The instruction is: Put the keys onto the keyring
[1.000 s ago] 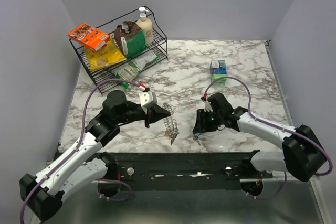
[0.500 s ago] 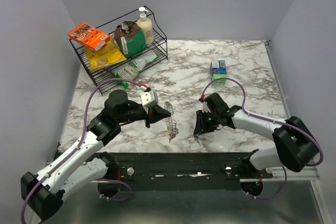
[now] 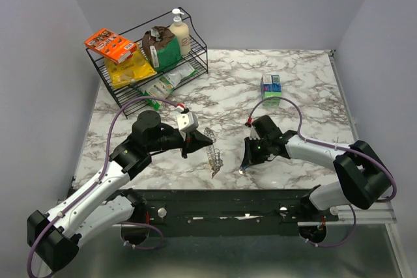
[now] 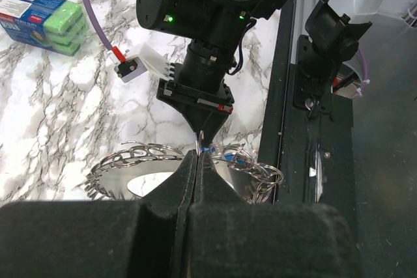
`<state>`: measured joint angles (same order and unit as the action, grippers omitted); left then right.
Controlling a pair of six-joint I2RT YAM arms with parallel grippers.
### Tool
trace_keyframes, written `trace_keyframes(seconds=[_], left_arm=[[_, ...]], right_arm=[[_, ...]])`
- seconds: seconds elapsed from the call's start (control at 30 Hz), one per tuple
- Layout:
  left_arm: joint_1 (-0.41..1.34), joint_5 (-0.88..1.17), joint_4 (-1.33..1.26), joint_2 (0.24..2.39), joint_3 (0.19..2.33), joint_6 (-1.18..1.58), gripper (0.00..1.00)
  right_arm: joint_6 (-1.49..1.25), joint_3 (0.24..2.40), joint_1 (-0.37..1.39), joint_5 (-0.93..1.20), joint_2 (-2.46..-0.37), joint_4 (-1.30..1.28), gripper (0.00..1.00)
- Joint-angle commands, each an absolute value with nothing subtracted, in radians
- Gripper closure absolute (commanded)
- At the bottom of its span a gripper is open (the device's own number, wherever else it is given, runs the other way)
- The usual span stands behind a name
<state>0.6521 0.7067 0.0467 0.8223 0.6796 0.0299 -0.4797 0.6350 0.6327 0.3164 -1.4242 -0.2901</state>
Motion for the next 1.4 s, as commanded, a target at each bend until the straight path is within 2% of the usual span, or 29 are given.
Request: trace_keyframes(seconds=[0.0, 0.03, 0.73, 1.07, 1.37], left_arm=[[0.653, 0.71, 0.009, 0.821, 0.701, 0.017, 1.0], [0.653, 0.709, 0.011, 0.819, 0.701, 0.017, 1.0], [0.653, 0.703, 0.026, 0.807, 0.701, 0.006, 1.0], [0.653, 0.712, 0.057, 0.802, 0.721, -0.032, 1.0], [0.653, 0.724, 0.054, 0.808, 0.729, -0.028, 1.0]], right_arm=[[-0.472, 0.65, 0.629, 0.339, -1.428, -0.258, 0.96], [-0.472, 0.652, 0.627, 0.341, -1.424, -0.259, 0.99], [-0.371, 0.782, 0.627, 0.365, -1.189, -0.376, 0.99], [-0.192, 0.844, 0.627, 0.52, -1.007, -0.387, 0.99], [-0.158, 0.85, 0.627, 0.534, -0.945, -0.387, 0.99]])
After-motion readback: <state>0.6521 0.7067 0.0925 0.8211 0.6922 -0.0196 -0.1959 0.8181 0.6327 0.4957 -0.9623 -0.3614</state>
